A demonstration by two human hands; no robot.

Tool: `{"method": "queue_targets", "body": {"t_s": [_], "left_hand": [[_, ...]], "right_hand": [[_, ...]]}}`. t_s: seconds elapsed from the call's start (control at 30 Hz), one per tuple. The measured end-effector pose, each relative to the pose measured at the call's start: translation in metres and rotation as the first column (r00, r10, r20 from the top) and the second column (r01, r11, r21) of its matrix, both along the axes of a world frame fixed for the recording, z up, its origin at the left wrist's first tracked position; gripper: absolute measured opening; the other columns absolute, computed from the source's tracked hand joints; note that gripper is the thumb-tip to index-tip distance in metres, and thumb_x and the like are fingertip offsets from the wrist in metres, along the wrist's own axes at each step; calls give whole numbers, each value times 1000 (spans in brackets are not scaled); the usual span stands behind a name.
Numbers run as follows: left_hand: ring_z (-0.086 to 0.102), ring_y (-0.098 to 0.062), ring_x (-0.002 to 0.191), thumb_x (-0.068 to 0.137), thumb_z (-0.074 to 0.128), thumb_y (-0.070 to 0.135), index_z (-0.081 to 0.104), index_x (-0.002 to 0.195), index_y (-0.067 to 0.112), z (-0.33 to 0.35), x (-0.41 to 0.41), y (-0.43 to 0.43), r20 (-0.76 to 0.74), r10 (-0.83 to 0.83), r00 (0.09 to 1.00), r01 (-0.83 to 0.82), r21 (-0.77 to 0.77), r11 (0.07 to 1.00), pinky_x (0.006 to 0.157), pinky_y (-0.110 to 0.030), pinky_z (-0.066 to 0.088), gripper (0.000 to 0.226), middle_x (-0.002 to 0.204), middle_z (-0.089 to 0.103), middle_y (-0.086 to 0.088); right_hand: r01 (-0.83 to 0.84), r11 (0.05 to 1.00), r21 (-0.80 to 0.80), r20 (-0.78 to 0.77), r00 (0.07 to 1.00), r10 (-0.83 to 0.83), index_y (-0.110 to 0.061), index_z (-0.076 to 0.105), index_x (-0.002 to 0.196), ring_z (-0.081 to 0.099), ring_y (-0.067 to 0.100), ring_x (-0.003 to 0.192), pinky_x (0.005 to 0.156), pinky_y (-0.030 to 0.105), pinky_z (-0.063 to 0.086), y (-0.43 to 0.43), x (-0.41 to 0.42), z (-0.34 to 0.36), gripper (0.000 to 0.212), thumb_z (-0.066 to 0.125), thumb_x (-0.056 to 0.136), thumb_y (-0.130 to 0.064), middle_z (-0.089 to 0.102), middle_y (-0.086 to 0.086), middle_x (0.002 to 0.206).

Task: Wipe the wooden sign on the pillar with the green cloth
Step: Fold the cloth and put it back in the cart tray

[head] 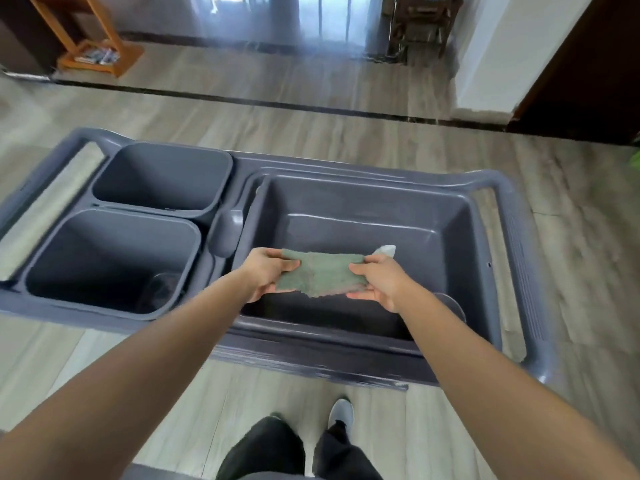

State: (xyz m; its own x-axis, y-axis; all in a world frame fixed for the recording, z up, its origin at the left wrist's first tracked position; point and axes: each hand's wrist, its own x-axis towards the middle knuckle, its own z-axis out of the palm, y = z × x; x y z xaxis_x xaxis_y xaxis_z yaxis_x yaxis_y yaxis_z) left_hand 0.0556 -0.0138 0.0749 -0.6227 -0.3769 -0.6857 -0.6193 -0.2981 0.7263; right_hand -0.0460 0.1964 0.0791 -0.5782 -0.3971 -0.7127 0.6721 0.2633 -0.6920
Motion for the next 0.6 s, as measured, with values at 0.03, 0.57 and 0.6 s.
{"method": "queue_targets", "body": {"t_s": [0.03, 0.57, 0.6], "left_hand": [[76, -29, 88, 85, 76, 6, 74, 100, 3, -10, -6, -3, 32, -14, 999, 17, -95, 995, 78, -44, 63, 16, 106, 76, -19], [64, -39, 113, 88, 62, 21, 69, 118, 7, -112, -44, 9, 415, -171, 894, 369, -464, 806, 92, -38, 52, 34, 119, 70, -21], [64, -40, 113, 88, 62, 22, 69, 117, 7, -115, -44, 9, 422, -174, 890, 379, -471, 796, 92, -38, 52, 34, 120, 69, -22]], "right_hand": [[-3, 1000, 28, 18, 1000, 3, -5, 49, 131, 70, 31, 96, 57, 38, 65, -7, -4, -7, 37, 64, 97, -4, 65, 14, 116], [-21, 942, 335, 48, 999, 5, -14, 56, 102, 62, 18, 72, 60, 35, 57, -42, -19, -116, 13, 49, 97, -4, 61, 1, 87], [-18, 937, 348, 35, 999, 6, -15, 55, 96, 61, 18, 72, 60, 34, 57, -41, -17, -119, 13, 49, 96, -4, 62, 1, 86]]}}
